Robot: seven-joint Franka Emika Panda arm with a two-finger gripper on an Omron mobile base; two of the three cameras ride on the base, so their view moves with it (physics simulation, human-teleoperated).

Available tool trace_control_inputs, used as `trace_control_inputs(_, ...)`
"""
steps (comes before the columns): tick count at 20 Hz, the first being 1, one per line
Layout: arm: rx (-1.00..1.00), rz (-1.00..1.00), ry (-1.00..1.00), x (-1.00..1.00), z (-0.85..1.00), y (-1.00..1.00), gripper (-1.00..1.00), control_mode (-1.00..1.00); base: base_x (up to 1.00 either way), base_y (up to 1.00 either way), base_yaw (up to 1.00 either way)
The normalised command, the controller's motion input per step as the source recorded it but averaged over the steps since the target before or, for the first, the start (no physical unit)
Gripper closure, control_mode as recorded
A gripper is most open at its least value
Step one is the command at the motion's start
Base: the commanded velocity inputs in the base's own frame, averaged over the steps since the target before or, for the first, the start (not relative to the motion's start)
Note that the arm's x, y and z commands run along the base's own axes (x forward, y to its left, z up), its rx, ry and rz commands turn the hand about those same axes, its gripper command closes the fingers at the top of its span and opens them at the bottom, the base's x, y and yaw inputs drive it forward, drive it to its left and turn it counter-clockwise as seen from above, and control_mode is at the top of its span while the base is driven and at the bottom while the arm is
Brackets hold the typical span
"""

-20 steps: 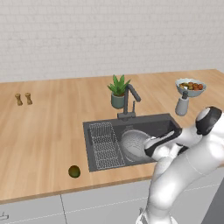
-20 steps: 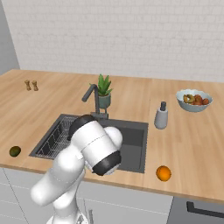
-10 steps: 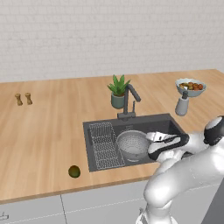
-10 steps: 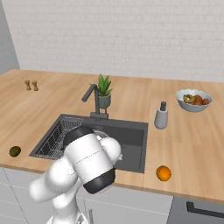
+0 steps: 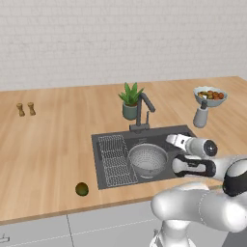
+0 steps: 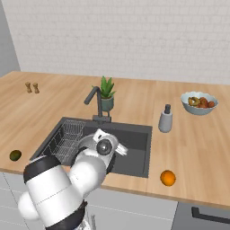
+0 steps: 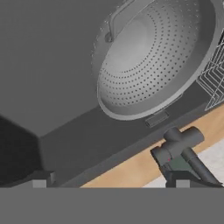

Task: Put the colander in the sink, put the mango, orange in the colander, and turn on the sink faucet and pour water over the colander.

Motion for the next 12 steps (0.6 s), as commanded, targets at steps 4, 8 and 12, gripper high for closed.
trace_control_inputs(4, 0.09, 0.00, 0.12, -0.01, 1.00, -0.17, -1.00, -1.00, 0.00, 0.00, 0.00)
trace_control_inputs(8, 0.14, 0.00, 0.06, -0.12, 1.00, -0.41, -1.00, -1.00, 0.00, 0.00, 0.00)
trace_control_inputs(12, 0.22, 0.00, 0.06, -0.48, 1.00, -0.71, -1.00, -1.00, 0.00, 0.00, 0.00)
